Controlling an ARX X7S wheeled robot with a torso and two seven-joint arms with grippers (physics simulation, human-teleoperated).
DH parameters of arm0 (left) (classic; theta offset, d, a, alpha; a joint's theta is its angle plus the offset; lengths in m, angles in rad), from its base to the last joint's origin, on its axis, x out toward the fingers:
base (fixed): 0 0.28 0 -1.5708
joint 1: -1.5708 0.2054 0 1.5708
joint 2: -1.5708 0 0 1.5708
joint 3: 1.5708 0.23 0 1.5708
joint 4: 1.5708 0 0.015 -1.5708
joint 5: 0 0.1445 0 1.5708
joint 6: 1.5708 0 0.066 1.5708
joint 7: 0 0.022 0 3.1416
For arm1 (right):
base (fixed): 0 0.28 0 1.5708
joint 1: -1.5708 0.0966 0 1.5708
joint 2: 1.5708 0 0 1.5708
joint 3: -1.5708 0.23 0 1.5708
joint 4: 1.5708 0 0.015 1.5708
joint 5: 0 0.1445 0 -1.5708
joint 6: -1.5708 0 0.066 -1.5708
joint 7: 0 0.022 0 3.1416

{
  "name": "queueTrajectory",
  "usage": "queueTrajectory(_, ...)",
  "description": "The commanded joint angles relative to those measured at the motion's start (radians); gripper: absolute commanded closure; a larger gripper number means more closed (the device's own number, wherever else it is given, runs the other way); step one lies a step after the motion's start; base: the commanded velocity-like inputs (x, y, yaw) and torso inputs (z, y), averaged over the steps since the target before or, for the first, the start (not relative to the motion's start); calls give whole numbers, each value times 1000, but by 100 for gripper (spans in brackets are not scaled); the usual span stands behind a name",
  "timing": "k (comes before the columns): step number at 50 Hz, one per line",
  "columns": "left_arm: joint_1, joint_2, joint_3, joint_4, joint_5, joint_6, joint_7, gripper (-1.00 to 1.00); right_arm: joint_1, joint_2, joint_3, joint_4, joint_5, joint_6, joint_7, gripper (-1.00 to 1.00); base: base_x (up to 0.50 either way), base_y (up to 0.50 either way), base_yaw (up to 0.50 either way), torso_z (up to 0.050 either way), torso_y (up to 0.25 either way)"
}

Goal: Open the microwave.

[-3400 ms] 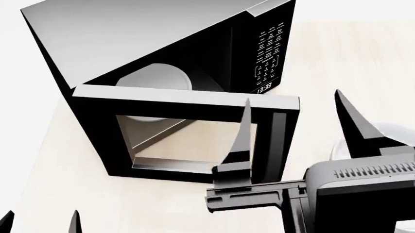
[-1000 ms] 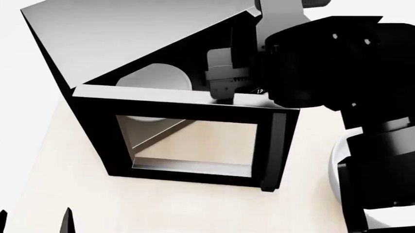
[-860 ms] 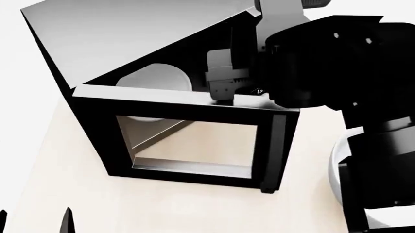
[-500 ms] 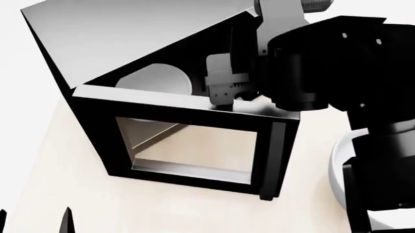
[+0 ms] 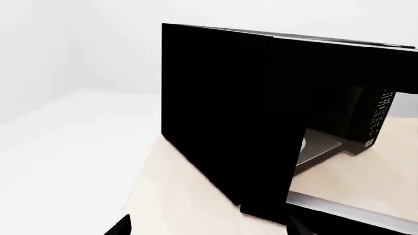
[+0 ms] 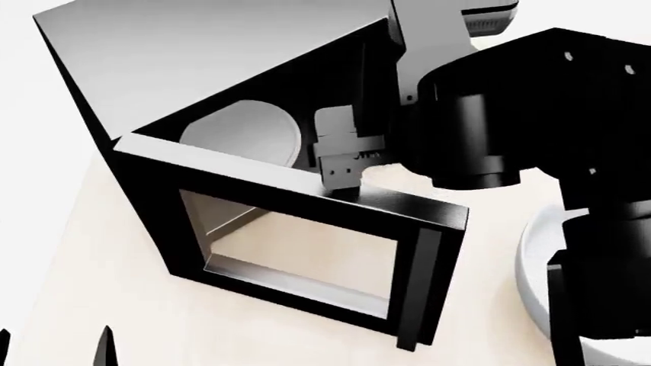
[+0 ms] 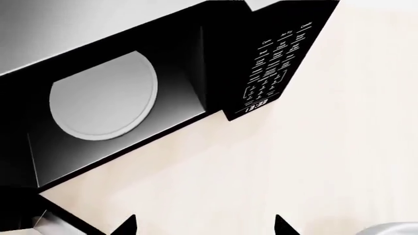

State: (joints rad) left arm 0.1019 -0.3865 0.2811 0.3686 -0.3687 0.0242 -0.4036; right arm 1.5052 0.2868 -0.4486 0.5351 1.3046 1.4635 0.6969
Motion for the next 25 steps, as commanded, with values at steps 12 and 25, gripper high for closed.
queueTrajectory(12,6,-6,4,10,1,4,-6,-100,-64,36,-26,-55,152,71,132,-100,0,0,0,0,0)
queueTrajectory(25,2,-8,7,9,-1,4,-8,-100,-139,59,-43,-124,358,86,295,-100,0,0,0,0,0)
